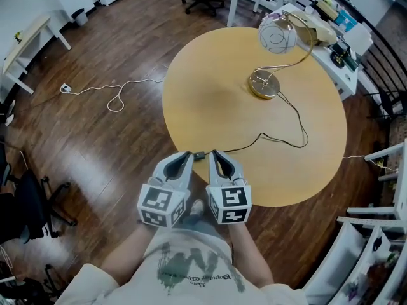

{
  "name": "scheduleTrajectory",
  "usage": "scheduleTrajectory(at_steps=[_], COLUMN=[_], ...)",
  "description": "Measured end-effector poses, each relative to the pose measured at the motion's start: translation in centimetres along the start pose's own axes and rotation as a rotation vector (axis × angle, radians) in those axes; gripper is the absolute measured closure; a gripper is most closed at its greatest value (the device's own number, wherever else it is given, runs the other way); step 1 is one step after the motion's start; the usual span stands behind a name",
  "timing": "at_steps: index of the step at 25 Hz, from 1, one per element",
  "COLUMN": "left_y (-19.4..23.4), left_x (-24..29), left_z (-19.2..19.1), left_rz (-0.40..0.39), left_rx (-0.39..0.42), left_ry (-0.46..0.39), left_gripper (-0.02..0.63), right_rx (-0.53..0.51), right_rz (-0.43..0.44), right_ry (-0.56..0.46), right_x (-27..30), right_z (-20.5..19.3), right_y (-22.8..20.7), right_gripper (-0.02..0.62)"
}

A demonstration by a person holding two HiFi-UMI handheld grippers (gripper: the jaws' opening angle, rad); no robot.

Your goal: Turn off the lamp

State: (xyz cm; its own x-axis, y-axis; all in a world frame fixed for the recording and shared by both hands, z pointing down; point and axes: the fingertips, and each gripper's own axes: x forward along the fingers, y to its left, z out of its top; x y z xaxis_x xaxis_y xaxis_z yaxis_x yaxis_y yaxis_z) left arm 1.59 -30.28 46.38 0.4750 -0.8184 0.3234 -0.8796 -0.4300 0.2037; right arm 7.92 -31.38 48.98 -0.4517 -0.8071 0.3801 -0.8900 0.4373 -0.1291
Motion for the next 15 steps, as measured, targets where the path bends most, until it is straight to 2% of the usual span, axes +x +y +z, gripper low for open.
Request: scheduleTrajectory(at_steps=[9, 15], left_y=[-1.5, -2.0], left_x=[-1.9, -6.1], left_z=[0.8, 0.9], left_rz=[-0.053, -0.095], left_rx=[0.002, 0.004], left_ry=[-0.029, -0.076], left_gripper=[0.606, 0.606], right_rx=[-0.006, -0.033], right_rz=[-0.015, -0.062], right_ry=[-0.073, -0.118], right_x=[-2.8, -6.4], right_z=[1.9, 2.3], right_y=[2.2, 5.6], right_gripper=[0.592, 0.592])
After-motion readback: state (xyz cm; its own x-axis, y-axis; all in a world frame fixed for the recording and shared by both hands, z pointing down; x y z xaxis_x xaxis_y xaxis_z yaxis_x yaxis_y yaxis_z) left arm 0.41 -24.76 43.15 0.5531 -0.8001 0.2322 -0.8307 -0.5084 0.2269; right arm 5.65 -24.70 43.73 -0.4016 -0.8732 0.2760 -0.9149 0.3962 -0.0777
